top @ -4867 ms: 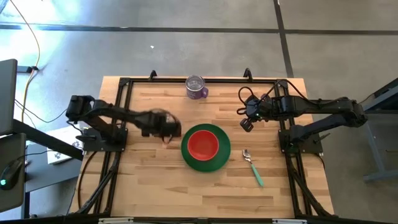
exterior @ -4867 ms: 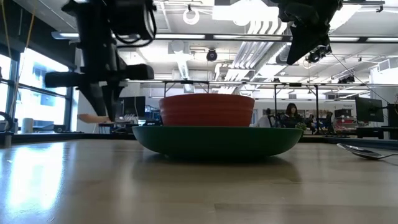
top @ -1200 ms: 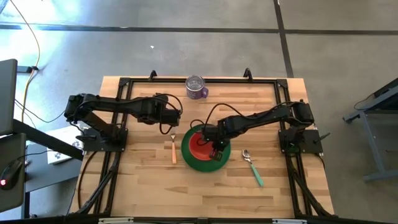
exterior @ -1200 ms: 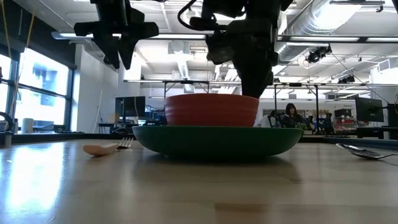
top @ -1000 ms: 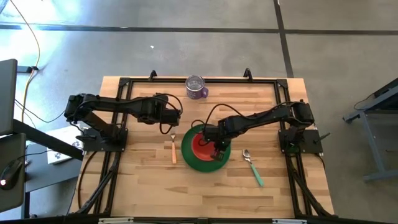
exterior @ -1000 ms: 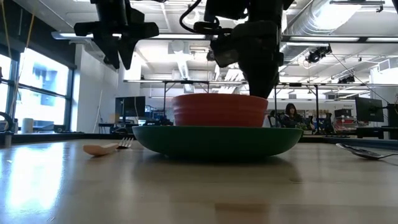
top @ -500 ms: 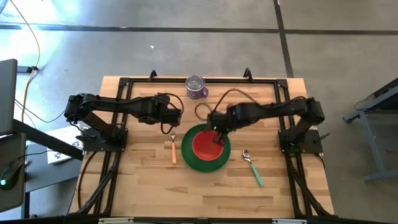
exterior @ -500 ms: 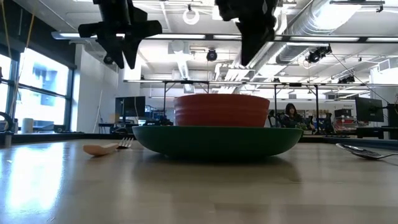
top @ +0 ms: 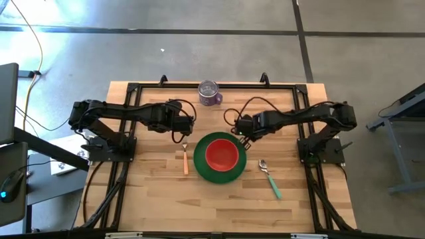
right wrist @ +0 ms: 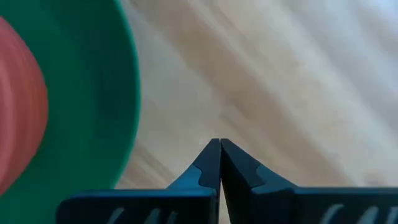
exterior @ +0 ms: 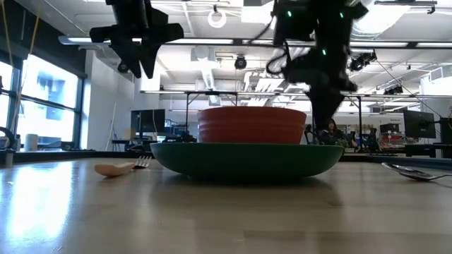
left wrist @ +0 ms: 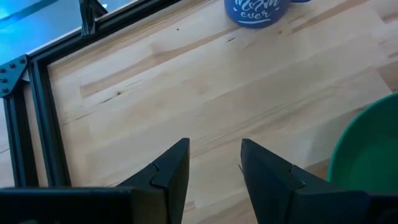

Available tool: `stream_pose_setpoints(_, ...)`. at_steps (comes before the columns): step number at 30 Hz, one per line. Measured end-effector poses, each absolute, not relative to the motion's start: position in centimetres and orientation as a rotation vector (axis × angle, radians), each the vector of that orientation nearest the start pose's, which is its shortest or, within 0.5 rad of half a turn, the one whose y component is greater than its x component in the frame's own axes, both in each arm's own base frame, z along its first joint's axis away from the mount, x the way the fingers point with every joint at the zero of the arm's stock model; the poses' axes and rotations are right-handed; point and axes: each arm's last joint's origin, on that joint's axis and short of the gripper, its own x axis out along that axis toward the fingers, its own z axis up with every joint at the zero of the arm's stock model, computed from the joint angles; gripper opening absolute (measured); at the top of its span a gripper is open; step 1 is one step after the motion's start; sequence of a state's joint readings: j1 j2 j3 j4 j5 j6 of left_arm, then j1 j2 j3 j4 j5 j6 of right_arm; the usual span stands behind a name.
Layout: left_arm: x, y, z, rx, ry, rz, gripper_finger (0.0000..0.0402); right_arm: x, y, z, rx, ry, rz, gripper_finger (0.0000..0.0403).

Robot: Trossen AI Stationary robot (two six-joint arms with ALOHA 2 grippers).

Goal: Set table place
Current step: Adjust the green plate on the table

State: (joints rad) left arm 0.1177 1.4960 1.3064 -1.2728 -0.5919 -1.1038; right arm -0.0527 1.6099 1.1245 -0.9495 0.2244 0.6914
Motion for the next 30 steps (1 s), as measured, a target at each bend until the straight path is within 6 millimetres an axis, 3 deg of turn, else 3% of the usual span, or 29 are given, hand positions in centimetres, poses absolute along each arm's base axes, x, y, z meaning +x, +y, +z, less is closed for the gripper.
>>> stream_pose_setpoints(4,25.8,4.7,28.8,-0.517,0.942,1.257,0.0131,28.2,-1.9,17.9,0.577,1.244,-0.683,0.0)
stream_pose_setpoints(8,25.8,4.7,28.8,-0.502,0.952,1.247,0.0131,28.0,-1.8,16.7,0.65,1.202,-0.681,0.0)
stream_pose_setpoints(24,25.8,4.7,28.8,-0.5,0.952,1.247,0.0131,28.4,1.1,16.5,0.772,1.177,-0.602,0.0)
stream_pose_setpoints(30,25.8,4.7,28.8,-0.497,0.959,1.241,0.0131,29.0,2.0,17.5,0.774,1.166,-0.569,0.0)
